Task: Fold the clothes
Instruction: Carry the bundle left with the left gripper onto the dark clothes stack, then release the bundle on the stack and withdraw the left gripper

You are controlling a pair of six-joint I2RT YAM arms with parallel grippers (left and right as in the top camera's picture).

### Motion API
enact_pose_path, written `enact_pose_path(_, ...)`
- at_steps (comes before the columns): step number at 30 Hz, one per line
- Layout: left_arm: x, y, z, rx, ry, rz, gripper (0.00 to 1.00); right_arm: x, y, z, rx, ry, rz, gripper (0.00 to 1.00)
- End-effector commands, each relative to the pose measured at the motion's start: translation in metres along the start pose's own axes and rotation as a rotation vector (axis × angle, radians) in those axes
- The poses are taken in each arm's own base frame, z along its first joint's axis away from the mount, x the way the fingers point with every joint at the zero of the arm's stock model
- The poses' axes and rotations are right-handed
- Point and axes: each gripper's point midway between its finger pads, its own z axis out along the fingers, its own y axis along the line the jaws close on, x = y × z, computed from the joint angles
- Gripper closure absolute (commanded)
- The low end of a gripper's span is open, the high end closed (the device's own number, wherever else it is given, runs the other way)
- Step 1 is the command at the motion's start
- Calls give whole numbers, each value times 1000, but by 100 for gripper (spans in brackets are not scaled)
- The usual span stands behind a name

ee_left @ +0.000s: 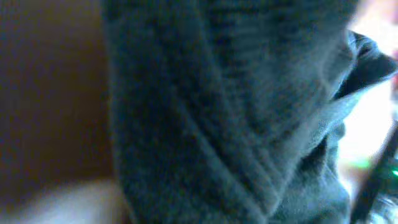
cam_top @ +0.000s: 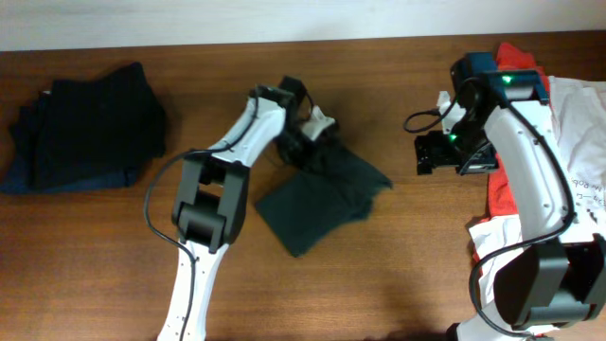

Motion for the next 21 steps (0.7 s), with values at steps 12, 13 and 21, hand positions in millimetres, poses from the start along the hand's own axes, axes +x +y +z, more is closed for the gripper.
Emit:
enact_pose_path(12, 44, 179, -350, -593, -583, -349, 100, -1, -15, -9, -3, -26, 25, 12)
enact_pose_path(13, 52, 190, -361, -611, -607, -368, 100, -1, -15, -9, -3, -26, 25, 13)
enact_pose_path(21, 119, 266, -403, -713, -670, -529, 99, -1, -15, -9, -4, -25, 25, 12)
